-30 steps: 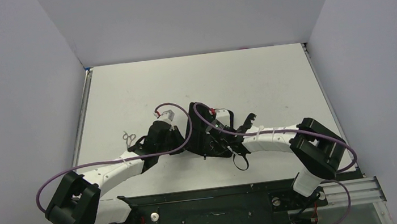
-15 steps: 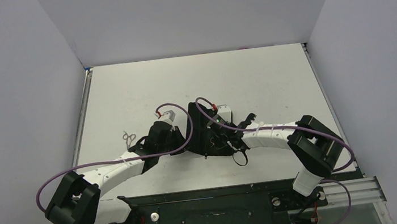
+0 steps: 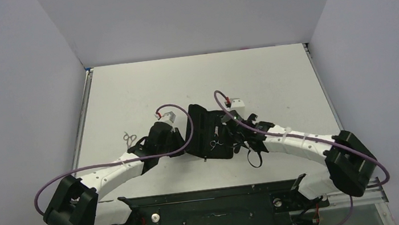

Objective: Sort the hair-cutting tools

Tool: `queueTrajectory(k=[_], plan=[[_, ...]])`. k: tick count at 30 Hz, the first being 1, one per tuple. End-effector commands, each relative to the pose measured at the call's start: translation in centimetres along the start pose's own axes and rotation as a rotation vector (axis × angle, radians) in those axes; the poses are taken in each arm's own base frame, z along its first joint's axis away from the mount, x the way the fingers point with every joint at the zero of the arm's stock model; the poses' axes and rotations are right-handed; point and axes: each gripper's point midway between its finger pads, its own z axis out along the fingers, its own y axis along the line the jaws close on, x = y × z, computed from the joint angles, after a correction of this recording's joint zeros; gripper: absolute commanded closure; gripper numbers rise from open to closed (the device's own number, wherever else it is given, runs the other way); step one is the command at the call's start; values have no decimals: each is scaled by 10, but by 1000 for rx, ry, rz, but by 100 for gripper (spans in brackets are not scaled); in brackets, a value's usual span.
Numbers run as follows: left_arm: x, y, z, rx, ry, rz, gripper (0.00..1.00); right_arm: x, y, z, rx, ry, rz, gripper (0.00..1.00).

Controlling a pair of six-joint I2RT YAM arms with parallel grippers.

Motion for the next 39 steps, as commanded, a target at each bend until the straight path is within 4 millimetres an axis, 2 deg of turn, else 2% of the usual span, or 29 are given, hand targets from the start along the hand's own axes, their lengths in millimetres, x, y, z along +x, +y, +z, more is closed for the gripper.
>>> queueTrajectory(k=[1,4,6,9,18,24,30,39], plan=[[-12,-6,-10,5,-31,31,100,-26,-39,-22,105,-113,91,65],[-8,-5,-9,17,-37,20,100,-26,-74,-18,193,-113,164,65],[-6,-5,-9,33,-42,9,100,-19,-90,-12,243,-90,178,65],[-3,-7,-8,62,-56,-7,100,-12,-104,-2,309,-53,179,65],[-1,-5,-14,77,-91,-24,100,-10,-102,17,343,-7,175,64],[1,-4,-15,86,-98,-33,100,-1,-105,29,376,35,156,64],[1,-5,-17,97,-106,-40,100,19,-109,31,393,76,143,65],[0,-7,-21,120,-127,-54,100,66,-102,20,376,155,141,81]])
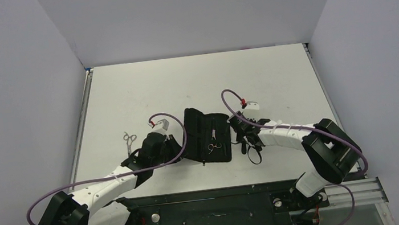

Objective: Sort the hair-cutting tools

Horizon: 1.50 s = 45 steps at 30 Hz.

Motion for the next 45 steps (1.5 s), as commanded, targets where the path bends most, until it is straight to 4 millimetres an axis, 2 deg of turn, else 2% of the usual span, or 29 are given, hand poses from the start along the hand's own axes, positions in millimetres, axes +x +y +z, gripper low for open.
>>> queueTrajectory(k=[1,14,21,26,27,28,29,30,32,34,39,40,42,45], plan=[[-11,-14,-5,63,-56,-2,100,51,-12,-8,12,122,-20,82],[-1,-7,-11,76,-61,-17,100,125,-7,-62,-65,143,-28,82],[4,-3,-13,71,-54,-19,100,166,-13,-87,-97,148,-62,85],[5,-1,-11,63,-49,-15,100,175,-18,-105,-103,122,-78,87],[4,-1,-11,62,-47,-11,100,170,-11,-112,-133,96,-84,86],[4,-1,-11,60,-48,-9,100,167,-12,-116,-128,79,-93,81],[3,-2,-11,58,-49,-7,100,157,-1,-125,-164,45,-82,77],[2,-2,-11,59,-51,-5,100,150,-1,-128,-160,27,-97,70],[0,-4,-12,60,-55,-3,100,127,15,-143,-194,-32,-75,62],[-3,-5,-14,59,-64,1,100,105,17,-144,-184,-74,-53,58],[-7,-1,-16,29,-81,5,100,47,7,-128,-115,-144,43,56],[-8,3,-16,9,-87,4,100,43,9,-125,-123,-134,29,56],[-9,9,-17,-20,-97,-5,100,27,2,-110,-79,-122,52,56],[-12,15,-21,-57,-117,-20,100,19,7,-97,-53,-104,10,55]])
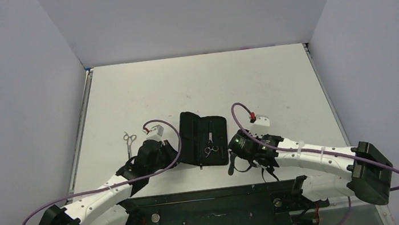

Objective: Sort the hair-cutting tools

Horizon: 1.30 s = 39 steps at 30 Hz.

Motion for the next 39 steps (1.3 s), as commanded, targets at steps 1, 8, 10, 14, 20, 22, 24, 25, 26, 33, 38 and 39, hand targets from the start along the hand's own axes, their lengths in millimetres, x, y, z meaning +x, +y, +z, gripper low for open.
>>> queueTrajectory(k=[1,8,10,14,20,22,24,25,26,33,38,39], plan=[[-20,4,-8,-64,-82,0,100,-20,13,13,3,-6,-96,55],[-27,6,-21,-59,-134,-7,100,-16,31,33,12,29,-141,55],[-25,8,-21,-61,-131,-11,100,-14,35,35,8,39,-148,55],[-20,11,-20,-63,-120,-16,100,-5,40,38,7,65,-166,56],[-17,12,-19,-56,-116,-20,100,20,48,41,-7,127,-218,58],[-17,12,-18,-55,-114,-22,100,26,47,44,3,137,-229,58],[-16,12,-18,-52,-112,-23,100,30,46,46,10,143,-232,59],[-15,12,-18,-50,-109,-23,100,32,44,48,16,145,-237,59],[-15,12,-17,-49,-108,-24,100,33,43,48,22,144,-241,60],[-15,11,-19,-46,-108,-28,100,45,32,57,54,170,-272,74],[-16,11,-21,-44,-115,-27,100,55,20,56,52,189,-264,84],[-16,11,-21,-45,-115,-27,100,60,13,56,56,200,-267,86]])
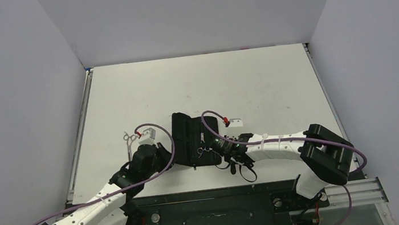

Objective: Sort the hair-cutting tools

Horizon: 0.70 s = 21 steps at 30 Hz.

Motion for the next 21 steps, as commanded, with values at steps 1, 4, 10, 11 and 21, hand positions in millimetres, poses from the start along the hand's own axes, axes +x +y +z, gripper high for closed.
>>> queueTrajectory(k=[1,4,10,11,21], plan=[[-6,-5,-2,23,-27,-5,100,30,-26,6,35,57,-19,87],[-6,-5,-1,21,-25,-5,100,42,-31,4,20,71,-18,91],[-4,-4,-1,17,-18,-4,100,67,-29,-9,-17,87,-45,93],[-4,-4,-1,16,-18,-4,100,73,-29,-12,-27,88,-47,93],[-3,-1,-1,3,-17,-7,100,86,-28,-43,-101,60,-13,94]])
